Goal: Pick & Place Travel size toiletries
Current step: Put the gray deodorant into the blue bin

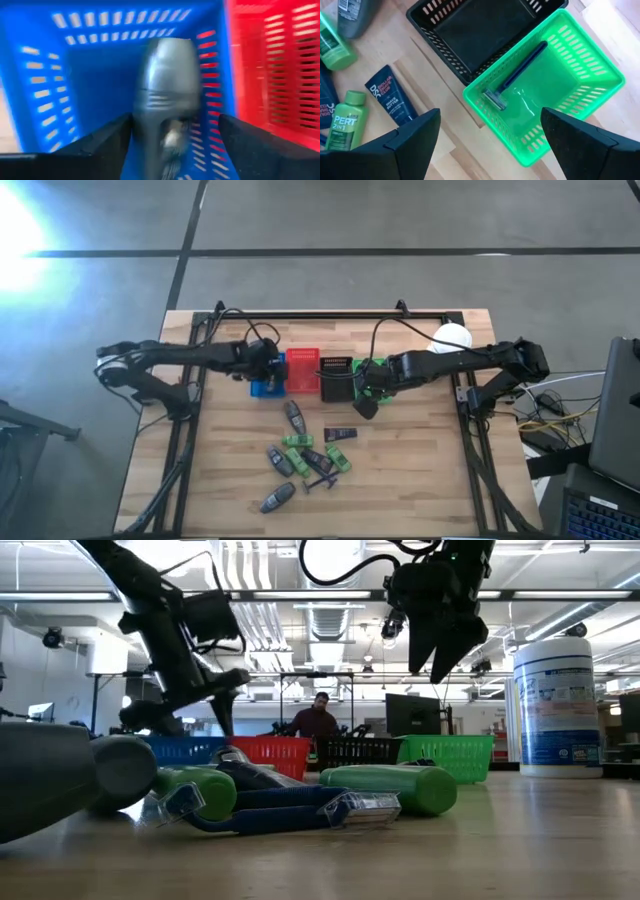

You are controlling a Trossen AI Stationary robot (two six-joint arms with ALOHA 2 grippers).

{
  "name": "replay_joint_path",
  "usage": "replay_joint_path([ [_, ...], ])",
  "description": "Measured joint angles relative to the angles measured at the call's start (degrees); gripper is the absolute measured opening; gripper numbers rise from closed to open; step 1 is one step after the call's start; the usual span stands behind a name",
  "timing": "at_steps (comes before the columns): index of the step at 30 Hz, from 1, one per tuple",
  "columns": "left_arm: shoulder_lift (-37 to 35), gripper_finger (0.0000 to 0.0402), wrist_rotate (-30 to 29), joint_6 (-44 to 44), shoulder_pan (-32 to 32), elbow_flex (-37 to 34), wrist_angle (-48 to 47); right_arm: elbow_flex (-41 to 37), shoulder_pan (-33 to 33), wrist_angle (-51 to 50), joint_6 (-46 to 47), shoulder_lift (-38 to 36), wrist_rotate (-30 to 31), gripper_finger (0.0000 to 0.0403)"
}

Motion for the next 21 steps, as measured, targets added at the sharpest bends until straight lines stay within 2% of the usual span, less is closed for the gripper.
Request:
replay_joint_path([
  [3, -2.0, 0.0322, 1.3, 3.2, -0.3, 2.6, -3.0, 0.0, 0.1, -0.1, -0.3, 0.0, 0.0, 0.0349],
  [5, -4.9, 0.0326, 2.8, 9.4, -1.4, 4.7, -4.3, 0.0, 0.1, -0.3, -1.7, 0.0, 0.0, 0.0352],
  [7, -8.3, 0.0326, 8.1, 20.5, -3.7, 6.8, -4.1, 0.0, 0.3, -0.3, -3.6, 0.0, 0.0, 0.0354],
  [10, -13.0, 0.032, 19.6, 38.7, -10.4, 8.8, -4.1, 0.0, 0.7, -0.4, -8.1, 0.0, -0.4, 0.0351],
  [11, -14.1, 0.0317, 20.8, 43.2, -13.5, 9.1, -4.2, 0.0, 0.8, -0.4, -9.6, 0.0, -0.5, 0.0348],
  [15, -14.0, 0.0307, 16.3, 56.1, -26.9, 9.5, -4.6, -0.1, 0.8, -0.7, -12.5, 0.0, -0.9, 0.0337],
  [19, -7.2, 0.0302, 9.8, 69.4, -37.3, 9.1, -7.6, -0.3, 0.7, -1.2, -12.7, 0.0, -2.1, 0.033],
  [21, -3.0, 0.0303, 8.8, 74.9, -40.8, 8.8, -7.3, -0.5, 0.7, -1.3, -12.7, 0.0, -2.2, 0.033],
])
